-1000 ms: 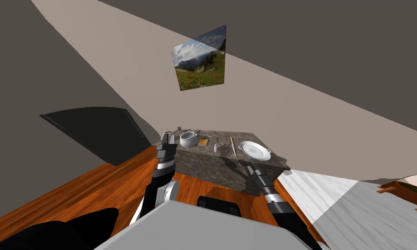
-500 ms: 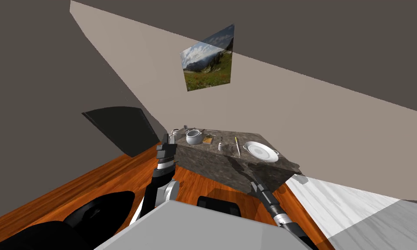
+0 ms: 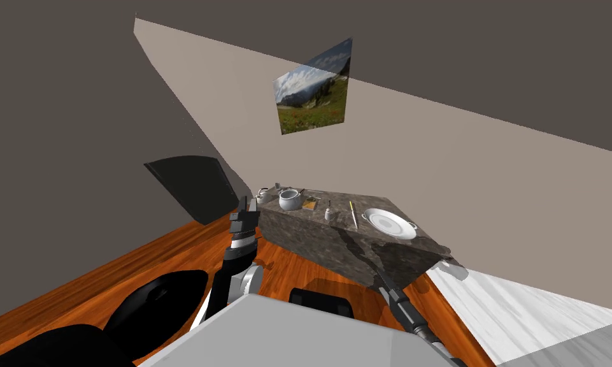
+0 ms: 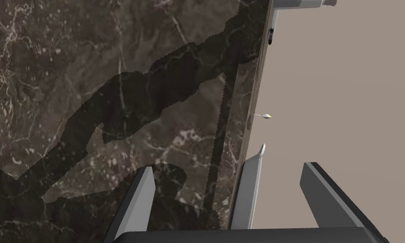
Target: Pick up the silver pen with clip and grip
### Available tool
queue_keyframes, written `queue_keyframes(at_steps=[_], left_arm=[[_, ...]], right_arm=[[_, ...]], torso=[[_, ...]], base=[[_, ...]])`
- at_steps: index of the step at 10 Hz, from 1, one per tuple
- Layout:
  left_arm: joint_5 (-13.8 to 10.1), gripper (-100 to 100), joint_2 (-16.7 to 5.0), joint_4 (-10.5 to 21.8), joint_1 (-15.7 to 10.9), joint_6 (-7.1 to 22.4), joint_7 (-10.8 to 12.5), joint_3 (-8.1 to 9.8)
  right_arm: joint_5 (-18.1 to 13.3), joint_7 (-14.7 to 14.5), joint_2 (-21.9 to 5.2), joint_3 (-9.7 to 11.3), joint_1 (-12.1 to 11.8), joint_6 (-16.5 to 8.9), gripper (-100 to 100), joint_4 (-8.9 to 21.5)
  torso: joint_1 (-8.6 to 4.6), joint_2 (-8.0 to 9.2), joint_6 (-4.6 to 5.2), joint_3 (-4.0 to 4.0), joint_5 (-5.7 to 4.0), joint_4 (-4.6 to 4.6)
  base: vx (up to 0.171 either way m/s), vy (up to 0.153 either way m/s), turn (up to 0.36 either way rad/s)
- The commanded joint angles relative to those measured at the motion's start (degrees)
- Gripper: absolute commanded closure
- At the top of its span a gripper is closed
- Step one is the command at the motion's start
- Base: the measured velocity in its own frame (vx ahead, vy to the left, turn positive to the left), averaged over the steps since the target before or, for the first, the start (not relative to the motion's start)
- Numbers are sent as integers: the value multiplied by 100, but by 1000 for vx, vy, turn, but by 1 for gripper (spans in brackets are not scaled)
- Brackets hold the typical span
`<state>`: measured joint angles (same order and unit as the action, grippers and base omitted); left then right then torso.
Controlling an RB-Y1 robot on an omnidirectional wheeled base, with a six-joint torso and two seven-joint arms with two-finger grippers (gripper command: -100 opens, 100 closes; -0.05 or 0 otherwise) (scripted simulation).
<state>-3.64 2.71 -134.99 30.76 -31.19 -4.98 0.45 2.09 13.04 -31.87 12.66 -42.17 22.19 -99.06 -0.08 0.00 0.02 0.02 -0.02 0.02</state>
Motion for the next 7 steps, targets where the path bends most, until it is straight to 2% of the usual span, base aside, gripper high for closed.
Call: queue_keyframes(at_steps=[1,2,3,4,5,7], left_arm=[[0,0,0,0,0,0,0,0],[0,0,0,0,-1,0,0,-1],[0,0,0,0,0,0,0,0],[0,0,1,0,-1,0,0,-1],[0,0,1,0,0,0,0,0],[0,0,1,0,0,0,0,-1]], right_arm=[[-20,77,-272,89,-166,22,-100,286],[-20,77,-272,89,-166,22,-100,371],[-35,175,-523,160,-325,32,-100,605],[-35,175,-561,160,-325,32,-100,750],[-56,275,-793,221,-487,42,-100,920],[-56,275,-852,221,-487,42,-100,1113]], torso=[[0,0,0,0,0,0],[10,5,-4,2,3,0],[13,8,0,4,3,1],[26,11,-3,6,6,2],[25,14,2,8,6,3],[29,15,0,9,7,4]], base=[[-24,42,271],[-31,45,137],[-37,86,303],[-44,75,114],[-59,113,232],[-22,55,68]])
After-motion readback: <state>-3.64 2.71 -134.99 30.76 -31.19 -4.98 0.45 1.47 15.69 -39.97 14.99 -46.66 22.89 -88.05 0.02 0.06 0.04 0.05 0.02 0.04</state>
